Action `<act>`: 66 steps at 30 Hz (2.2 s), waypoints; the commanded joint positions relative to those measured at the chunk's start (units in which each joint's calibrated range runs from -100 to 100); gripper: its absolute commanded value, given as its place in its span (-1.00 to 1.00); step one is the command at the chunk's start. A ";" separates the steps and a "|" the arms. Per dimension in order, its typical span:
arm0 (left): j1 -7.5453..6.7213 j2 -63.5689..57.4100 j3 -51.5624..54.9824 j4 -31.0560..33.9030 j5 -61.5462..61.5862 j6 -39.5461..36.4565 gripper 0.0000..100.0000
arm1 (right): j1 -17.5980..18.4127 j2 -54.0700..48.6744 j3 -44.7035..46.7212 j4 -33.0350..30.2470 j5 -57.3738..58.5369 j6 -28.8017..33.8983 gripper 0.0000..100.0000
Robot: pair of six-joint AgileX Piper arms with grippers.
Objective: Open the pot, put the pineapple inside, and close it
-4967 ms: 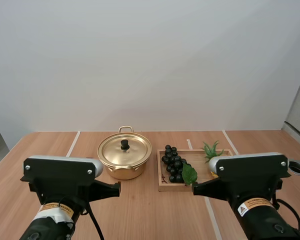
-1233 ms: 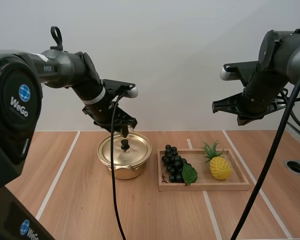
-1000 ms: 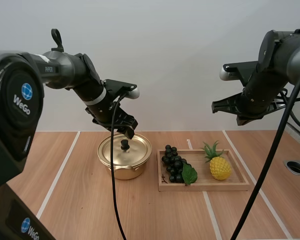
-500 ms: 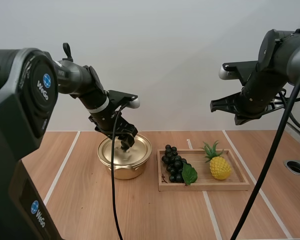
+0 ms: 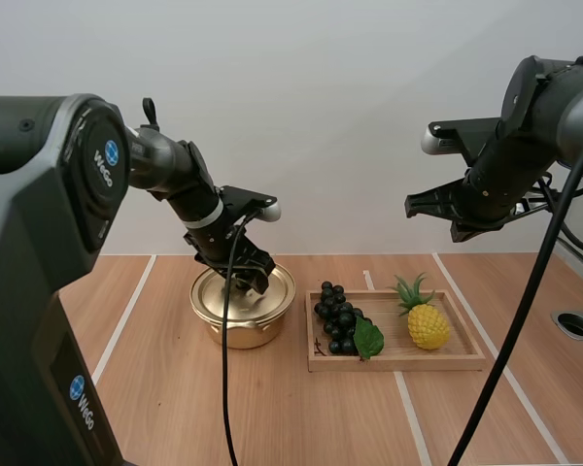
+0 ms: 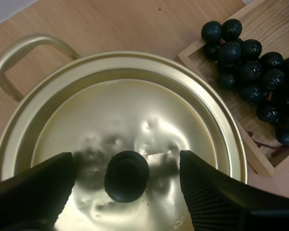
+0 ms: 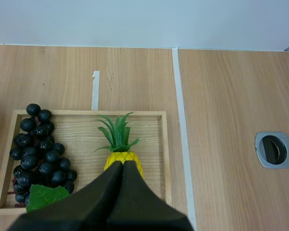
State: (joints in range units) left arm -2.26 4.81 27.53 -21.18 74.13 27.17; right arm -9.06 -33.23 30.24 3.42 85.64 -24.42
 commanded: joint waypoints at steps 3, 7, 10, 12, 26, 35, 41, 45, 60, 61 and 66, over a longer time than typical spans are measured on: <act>-0.48 0.41 0.27 -0.84 0.53 0.18 0.68 | -0.24 -0.16 0.14 -0.23 -0.46 -0.52 -1.00; -0.48 0.41 0.27 -0.70 1.64 0.09 -0.01 | -0.24 -0.16 0.14 -0.22 -0.64 -0.52 -1.00; -0.48 0.41 0.27 -0.12 3.06 0.09 -0.75 | -0.24 -0.16 0.14 -0.22 -1.12 -0.52 -1.00; -0.48 0.41 0.27 0.56 3.46 0.09 -1.00 | -0.24 -0.16 0.14 -0.36 -1.31 -0.52 -1.00; -0.48 -4.66 -2.26 0.28 5.04 0.01 -1.00 | -0.24 -0.16 0.14 0.21 -5.60 -0.52 -1.00; -0.40 -22.56 -9.26 0.24 2.95 0.01 -1.00 | -0.24 6.23 0.14 -0.04 -4.63 -0.52 -1.00; -0.40 -34.53 -13.12 0.14 -1.85 0.01 -1.00 | -0.24 11.20 0.14 -0.09 -3.78 -0.52 -1.00; -0.40 -40.74 -14.15 0.11 -7.25 0.21 -1.00 | -0.24 13.90 0.14 -0.22 -3.02 -0.52 -1.00; -0.40 -49.80 -16.86 0.01 -25.49 0.54 -1.00 | -0.24 16.78 0.14 1.00 -0.58 -0.60 0.50; -0.40 -49.71 -17.62 0.01 -25.33 0.54 -1.00 | -0.24 16.78 0.14 1.00 -0.58 -0.60 0.52; -0.40 -48.31 -23.28 0.01 -19.39 0.54 -1.00 | -0.24 16.78 0.14 1.41 -1.67 -0.60 0.80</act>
State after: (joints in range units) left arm -2.53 -43.85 7.01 -20.28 53.57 27.56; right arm -9.06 -16.17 30.24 4.36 84.40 -24.61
